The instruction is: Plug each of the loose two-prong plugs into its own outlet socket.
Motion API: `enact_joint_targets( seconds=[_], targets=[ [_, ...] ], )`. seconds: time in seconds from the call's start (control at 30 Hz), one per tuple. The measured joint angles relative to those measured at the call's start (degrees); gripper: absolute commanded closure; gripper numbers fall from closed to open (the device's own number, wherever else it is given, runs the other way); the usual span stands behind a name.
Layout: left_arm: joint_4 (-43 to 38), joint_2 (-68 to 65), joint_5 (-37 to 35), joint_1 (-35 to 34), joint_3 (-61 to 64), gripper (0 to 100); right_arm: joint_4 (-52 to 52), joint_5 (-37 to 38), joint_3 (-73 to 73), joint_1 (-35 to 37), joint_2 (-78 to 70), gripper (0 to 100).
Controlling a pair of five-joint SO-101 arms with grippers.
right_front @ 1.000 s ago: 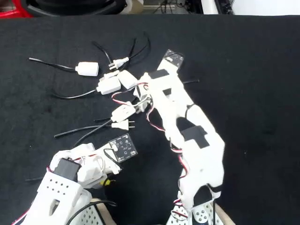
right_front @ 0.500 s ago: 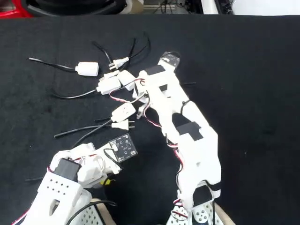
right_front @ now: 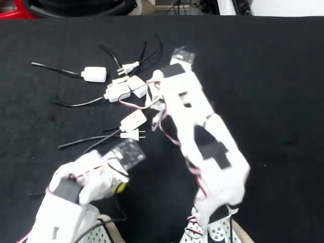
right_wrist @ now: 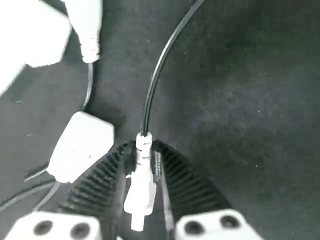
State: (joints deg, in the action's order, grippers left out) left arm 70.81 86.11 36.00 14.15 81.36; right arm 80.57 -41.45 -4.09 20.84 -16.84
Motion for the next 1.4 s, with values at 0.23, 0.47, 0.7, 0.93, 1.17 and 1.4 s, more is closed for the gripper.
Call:
enact_joint_targets(
  seconds=[0.23, 0.47, 0.7, 0.93, 1.17, 1.4],
  targets=[
    [4.0, 16.5, -4.0, -0.1, -0.2, 71, -5.7, 2.4, 7.8, 0.0, 17.6, 98.8],
    [0.4, 18.4, -11.0, -0.1, -1.6, 71, -20.4, 5.5, 22.9, 4.2, 36.0, 98.8],
    [-5.7, 18.5, -22.4, -6.4, -7.6, 71, -47.0, 9.5, 50.8, 6.1, 59.4, 98.8],
    [-12.7, 18.4, -30.0, -7.6, -4.0, 71, -76.7, 10.1, 83.3, 13.1, 86.5, 98.7],
    [-15.5, 18.3, -32.4, -7.8, -3.1, 71, -79.4, 10.1, 95.8, 18.5, 101.7, 98.7],
    [-15.5, 18.3, -32.4, -7.9, -3.1, 71, -75.2, 10.1, 96.7, 23.3, 108.0, 98.7]
  ],
)
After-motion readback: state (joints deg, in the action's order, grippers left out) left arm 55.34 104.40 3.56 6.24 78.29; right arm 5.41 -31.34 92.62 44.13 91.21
